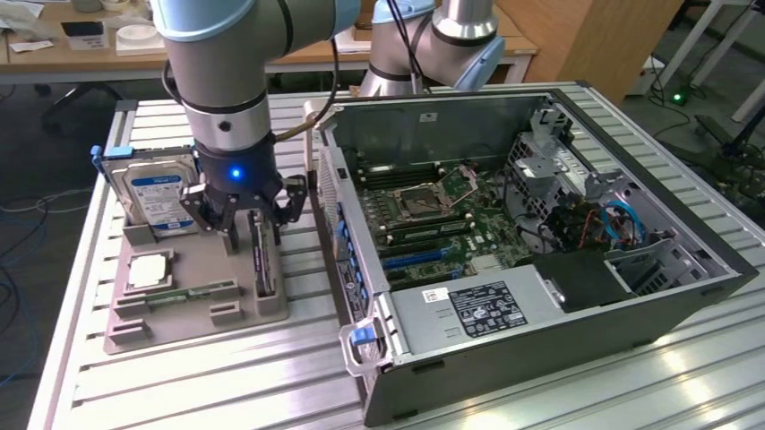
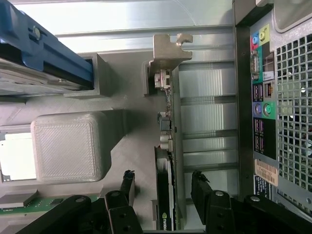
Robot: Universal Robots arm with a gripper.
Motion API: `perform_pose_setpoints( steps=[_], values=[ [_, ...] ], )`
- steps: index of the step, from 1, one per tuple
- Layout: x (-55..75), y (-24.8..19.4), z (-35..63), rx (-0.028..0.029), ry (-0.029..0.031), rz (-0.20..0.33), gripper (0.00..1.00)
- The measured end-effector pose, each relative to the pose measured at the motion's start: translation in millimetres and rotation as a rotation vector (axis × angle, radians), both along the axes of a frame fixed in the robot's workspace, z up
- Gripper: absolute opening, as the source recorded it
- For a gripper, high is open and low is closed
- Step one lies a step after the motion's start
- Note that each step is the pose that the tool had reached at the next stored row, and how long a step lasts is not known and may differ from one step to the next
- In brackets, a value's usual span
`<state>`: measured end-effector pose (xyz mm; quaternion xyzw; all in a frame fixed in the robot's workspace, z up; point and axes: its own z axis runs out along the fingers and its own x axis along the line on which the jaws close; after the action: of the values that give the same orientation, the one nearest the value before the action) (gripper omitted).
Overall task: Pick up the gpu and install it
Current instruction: 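Pick up the gpu and move the gpu toward the slot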
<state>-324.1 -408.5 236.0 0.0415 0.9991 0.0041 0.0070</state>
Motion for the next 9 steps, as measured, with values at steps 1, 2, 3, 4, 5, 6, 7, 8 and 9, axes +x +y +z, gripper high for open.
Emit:
perform_pose_setpoints(
  steps=[1, 2, 3, 4, 5, 6, 7, 8, 9],
  values=[
    [0.0, -0.4, -0.6, -0.0003, 0.0001, 0.000, 0.59],
    [-0.1, -0.8, -1.1, -0.0007, -0.0002, 0.000, 0.59],
    [-0.1, -1.0, -1.7, -0.0009, -0.0012, 0.000, 0.59],
    [-0.1, -1.2, -2.1, -0.0012, -0.0025, 0.000, 0.59],
    [0.0, -1.3, -2.4, -0.0018, -0.0033, 0.000, 0.59],
    [0.0, -1.4, -3.0, -0.0021, -0.0035, 0.001, 0.59],
    [-0.1, -1.6, -3.5, -0.0022, -0.0034, 0.002, 0.59],
    [0.0, -2.0, -4.4, -0.0023, -0.0034, 0.002, 0.59],
    [0.1, -2.0, -6.0, -0.0020, -0.0037, 0.003, 0.59]
  ],
)
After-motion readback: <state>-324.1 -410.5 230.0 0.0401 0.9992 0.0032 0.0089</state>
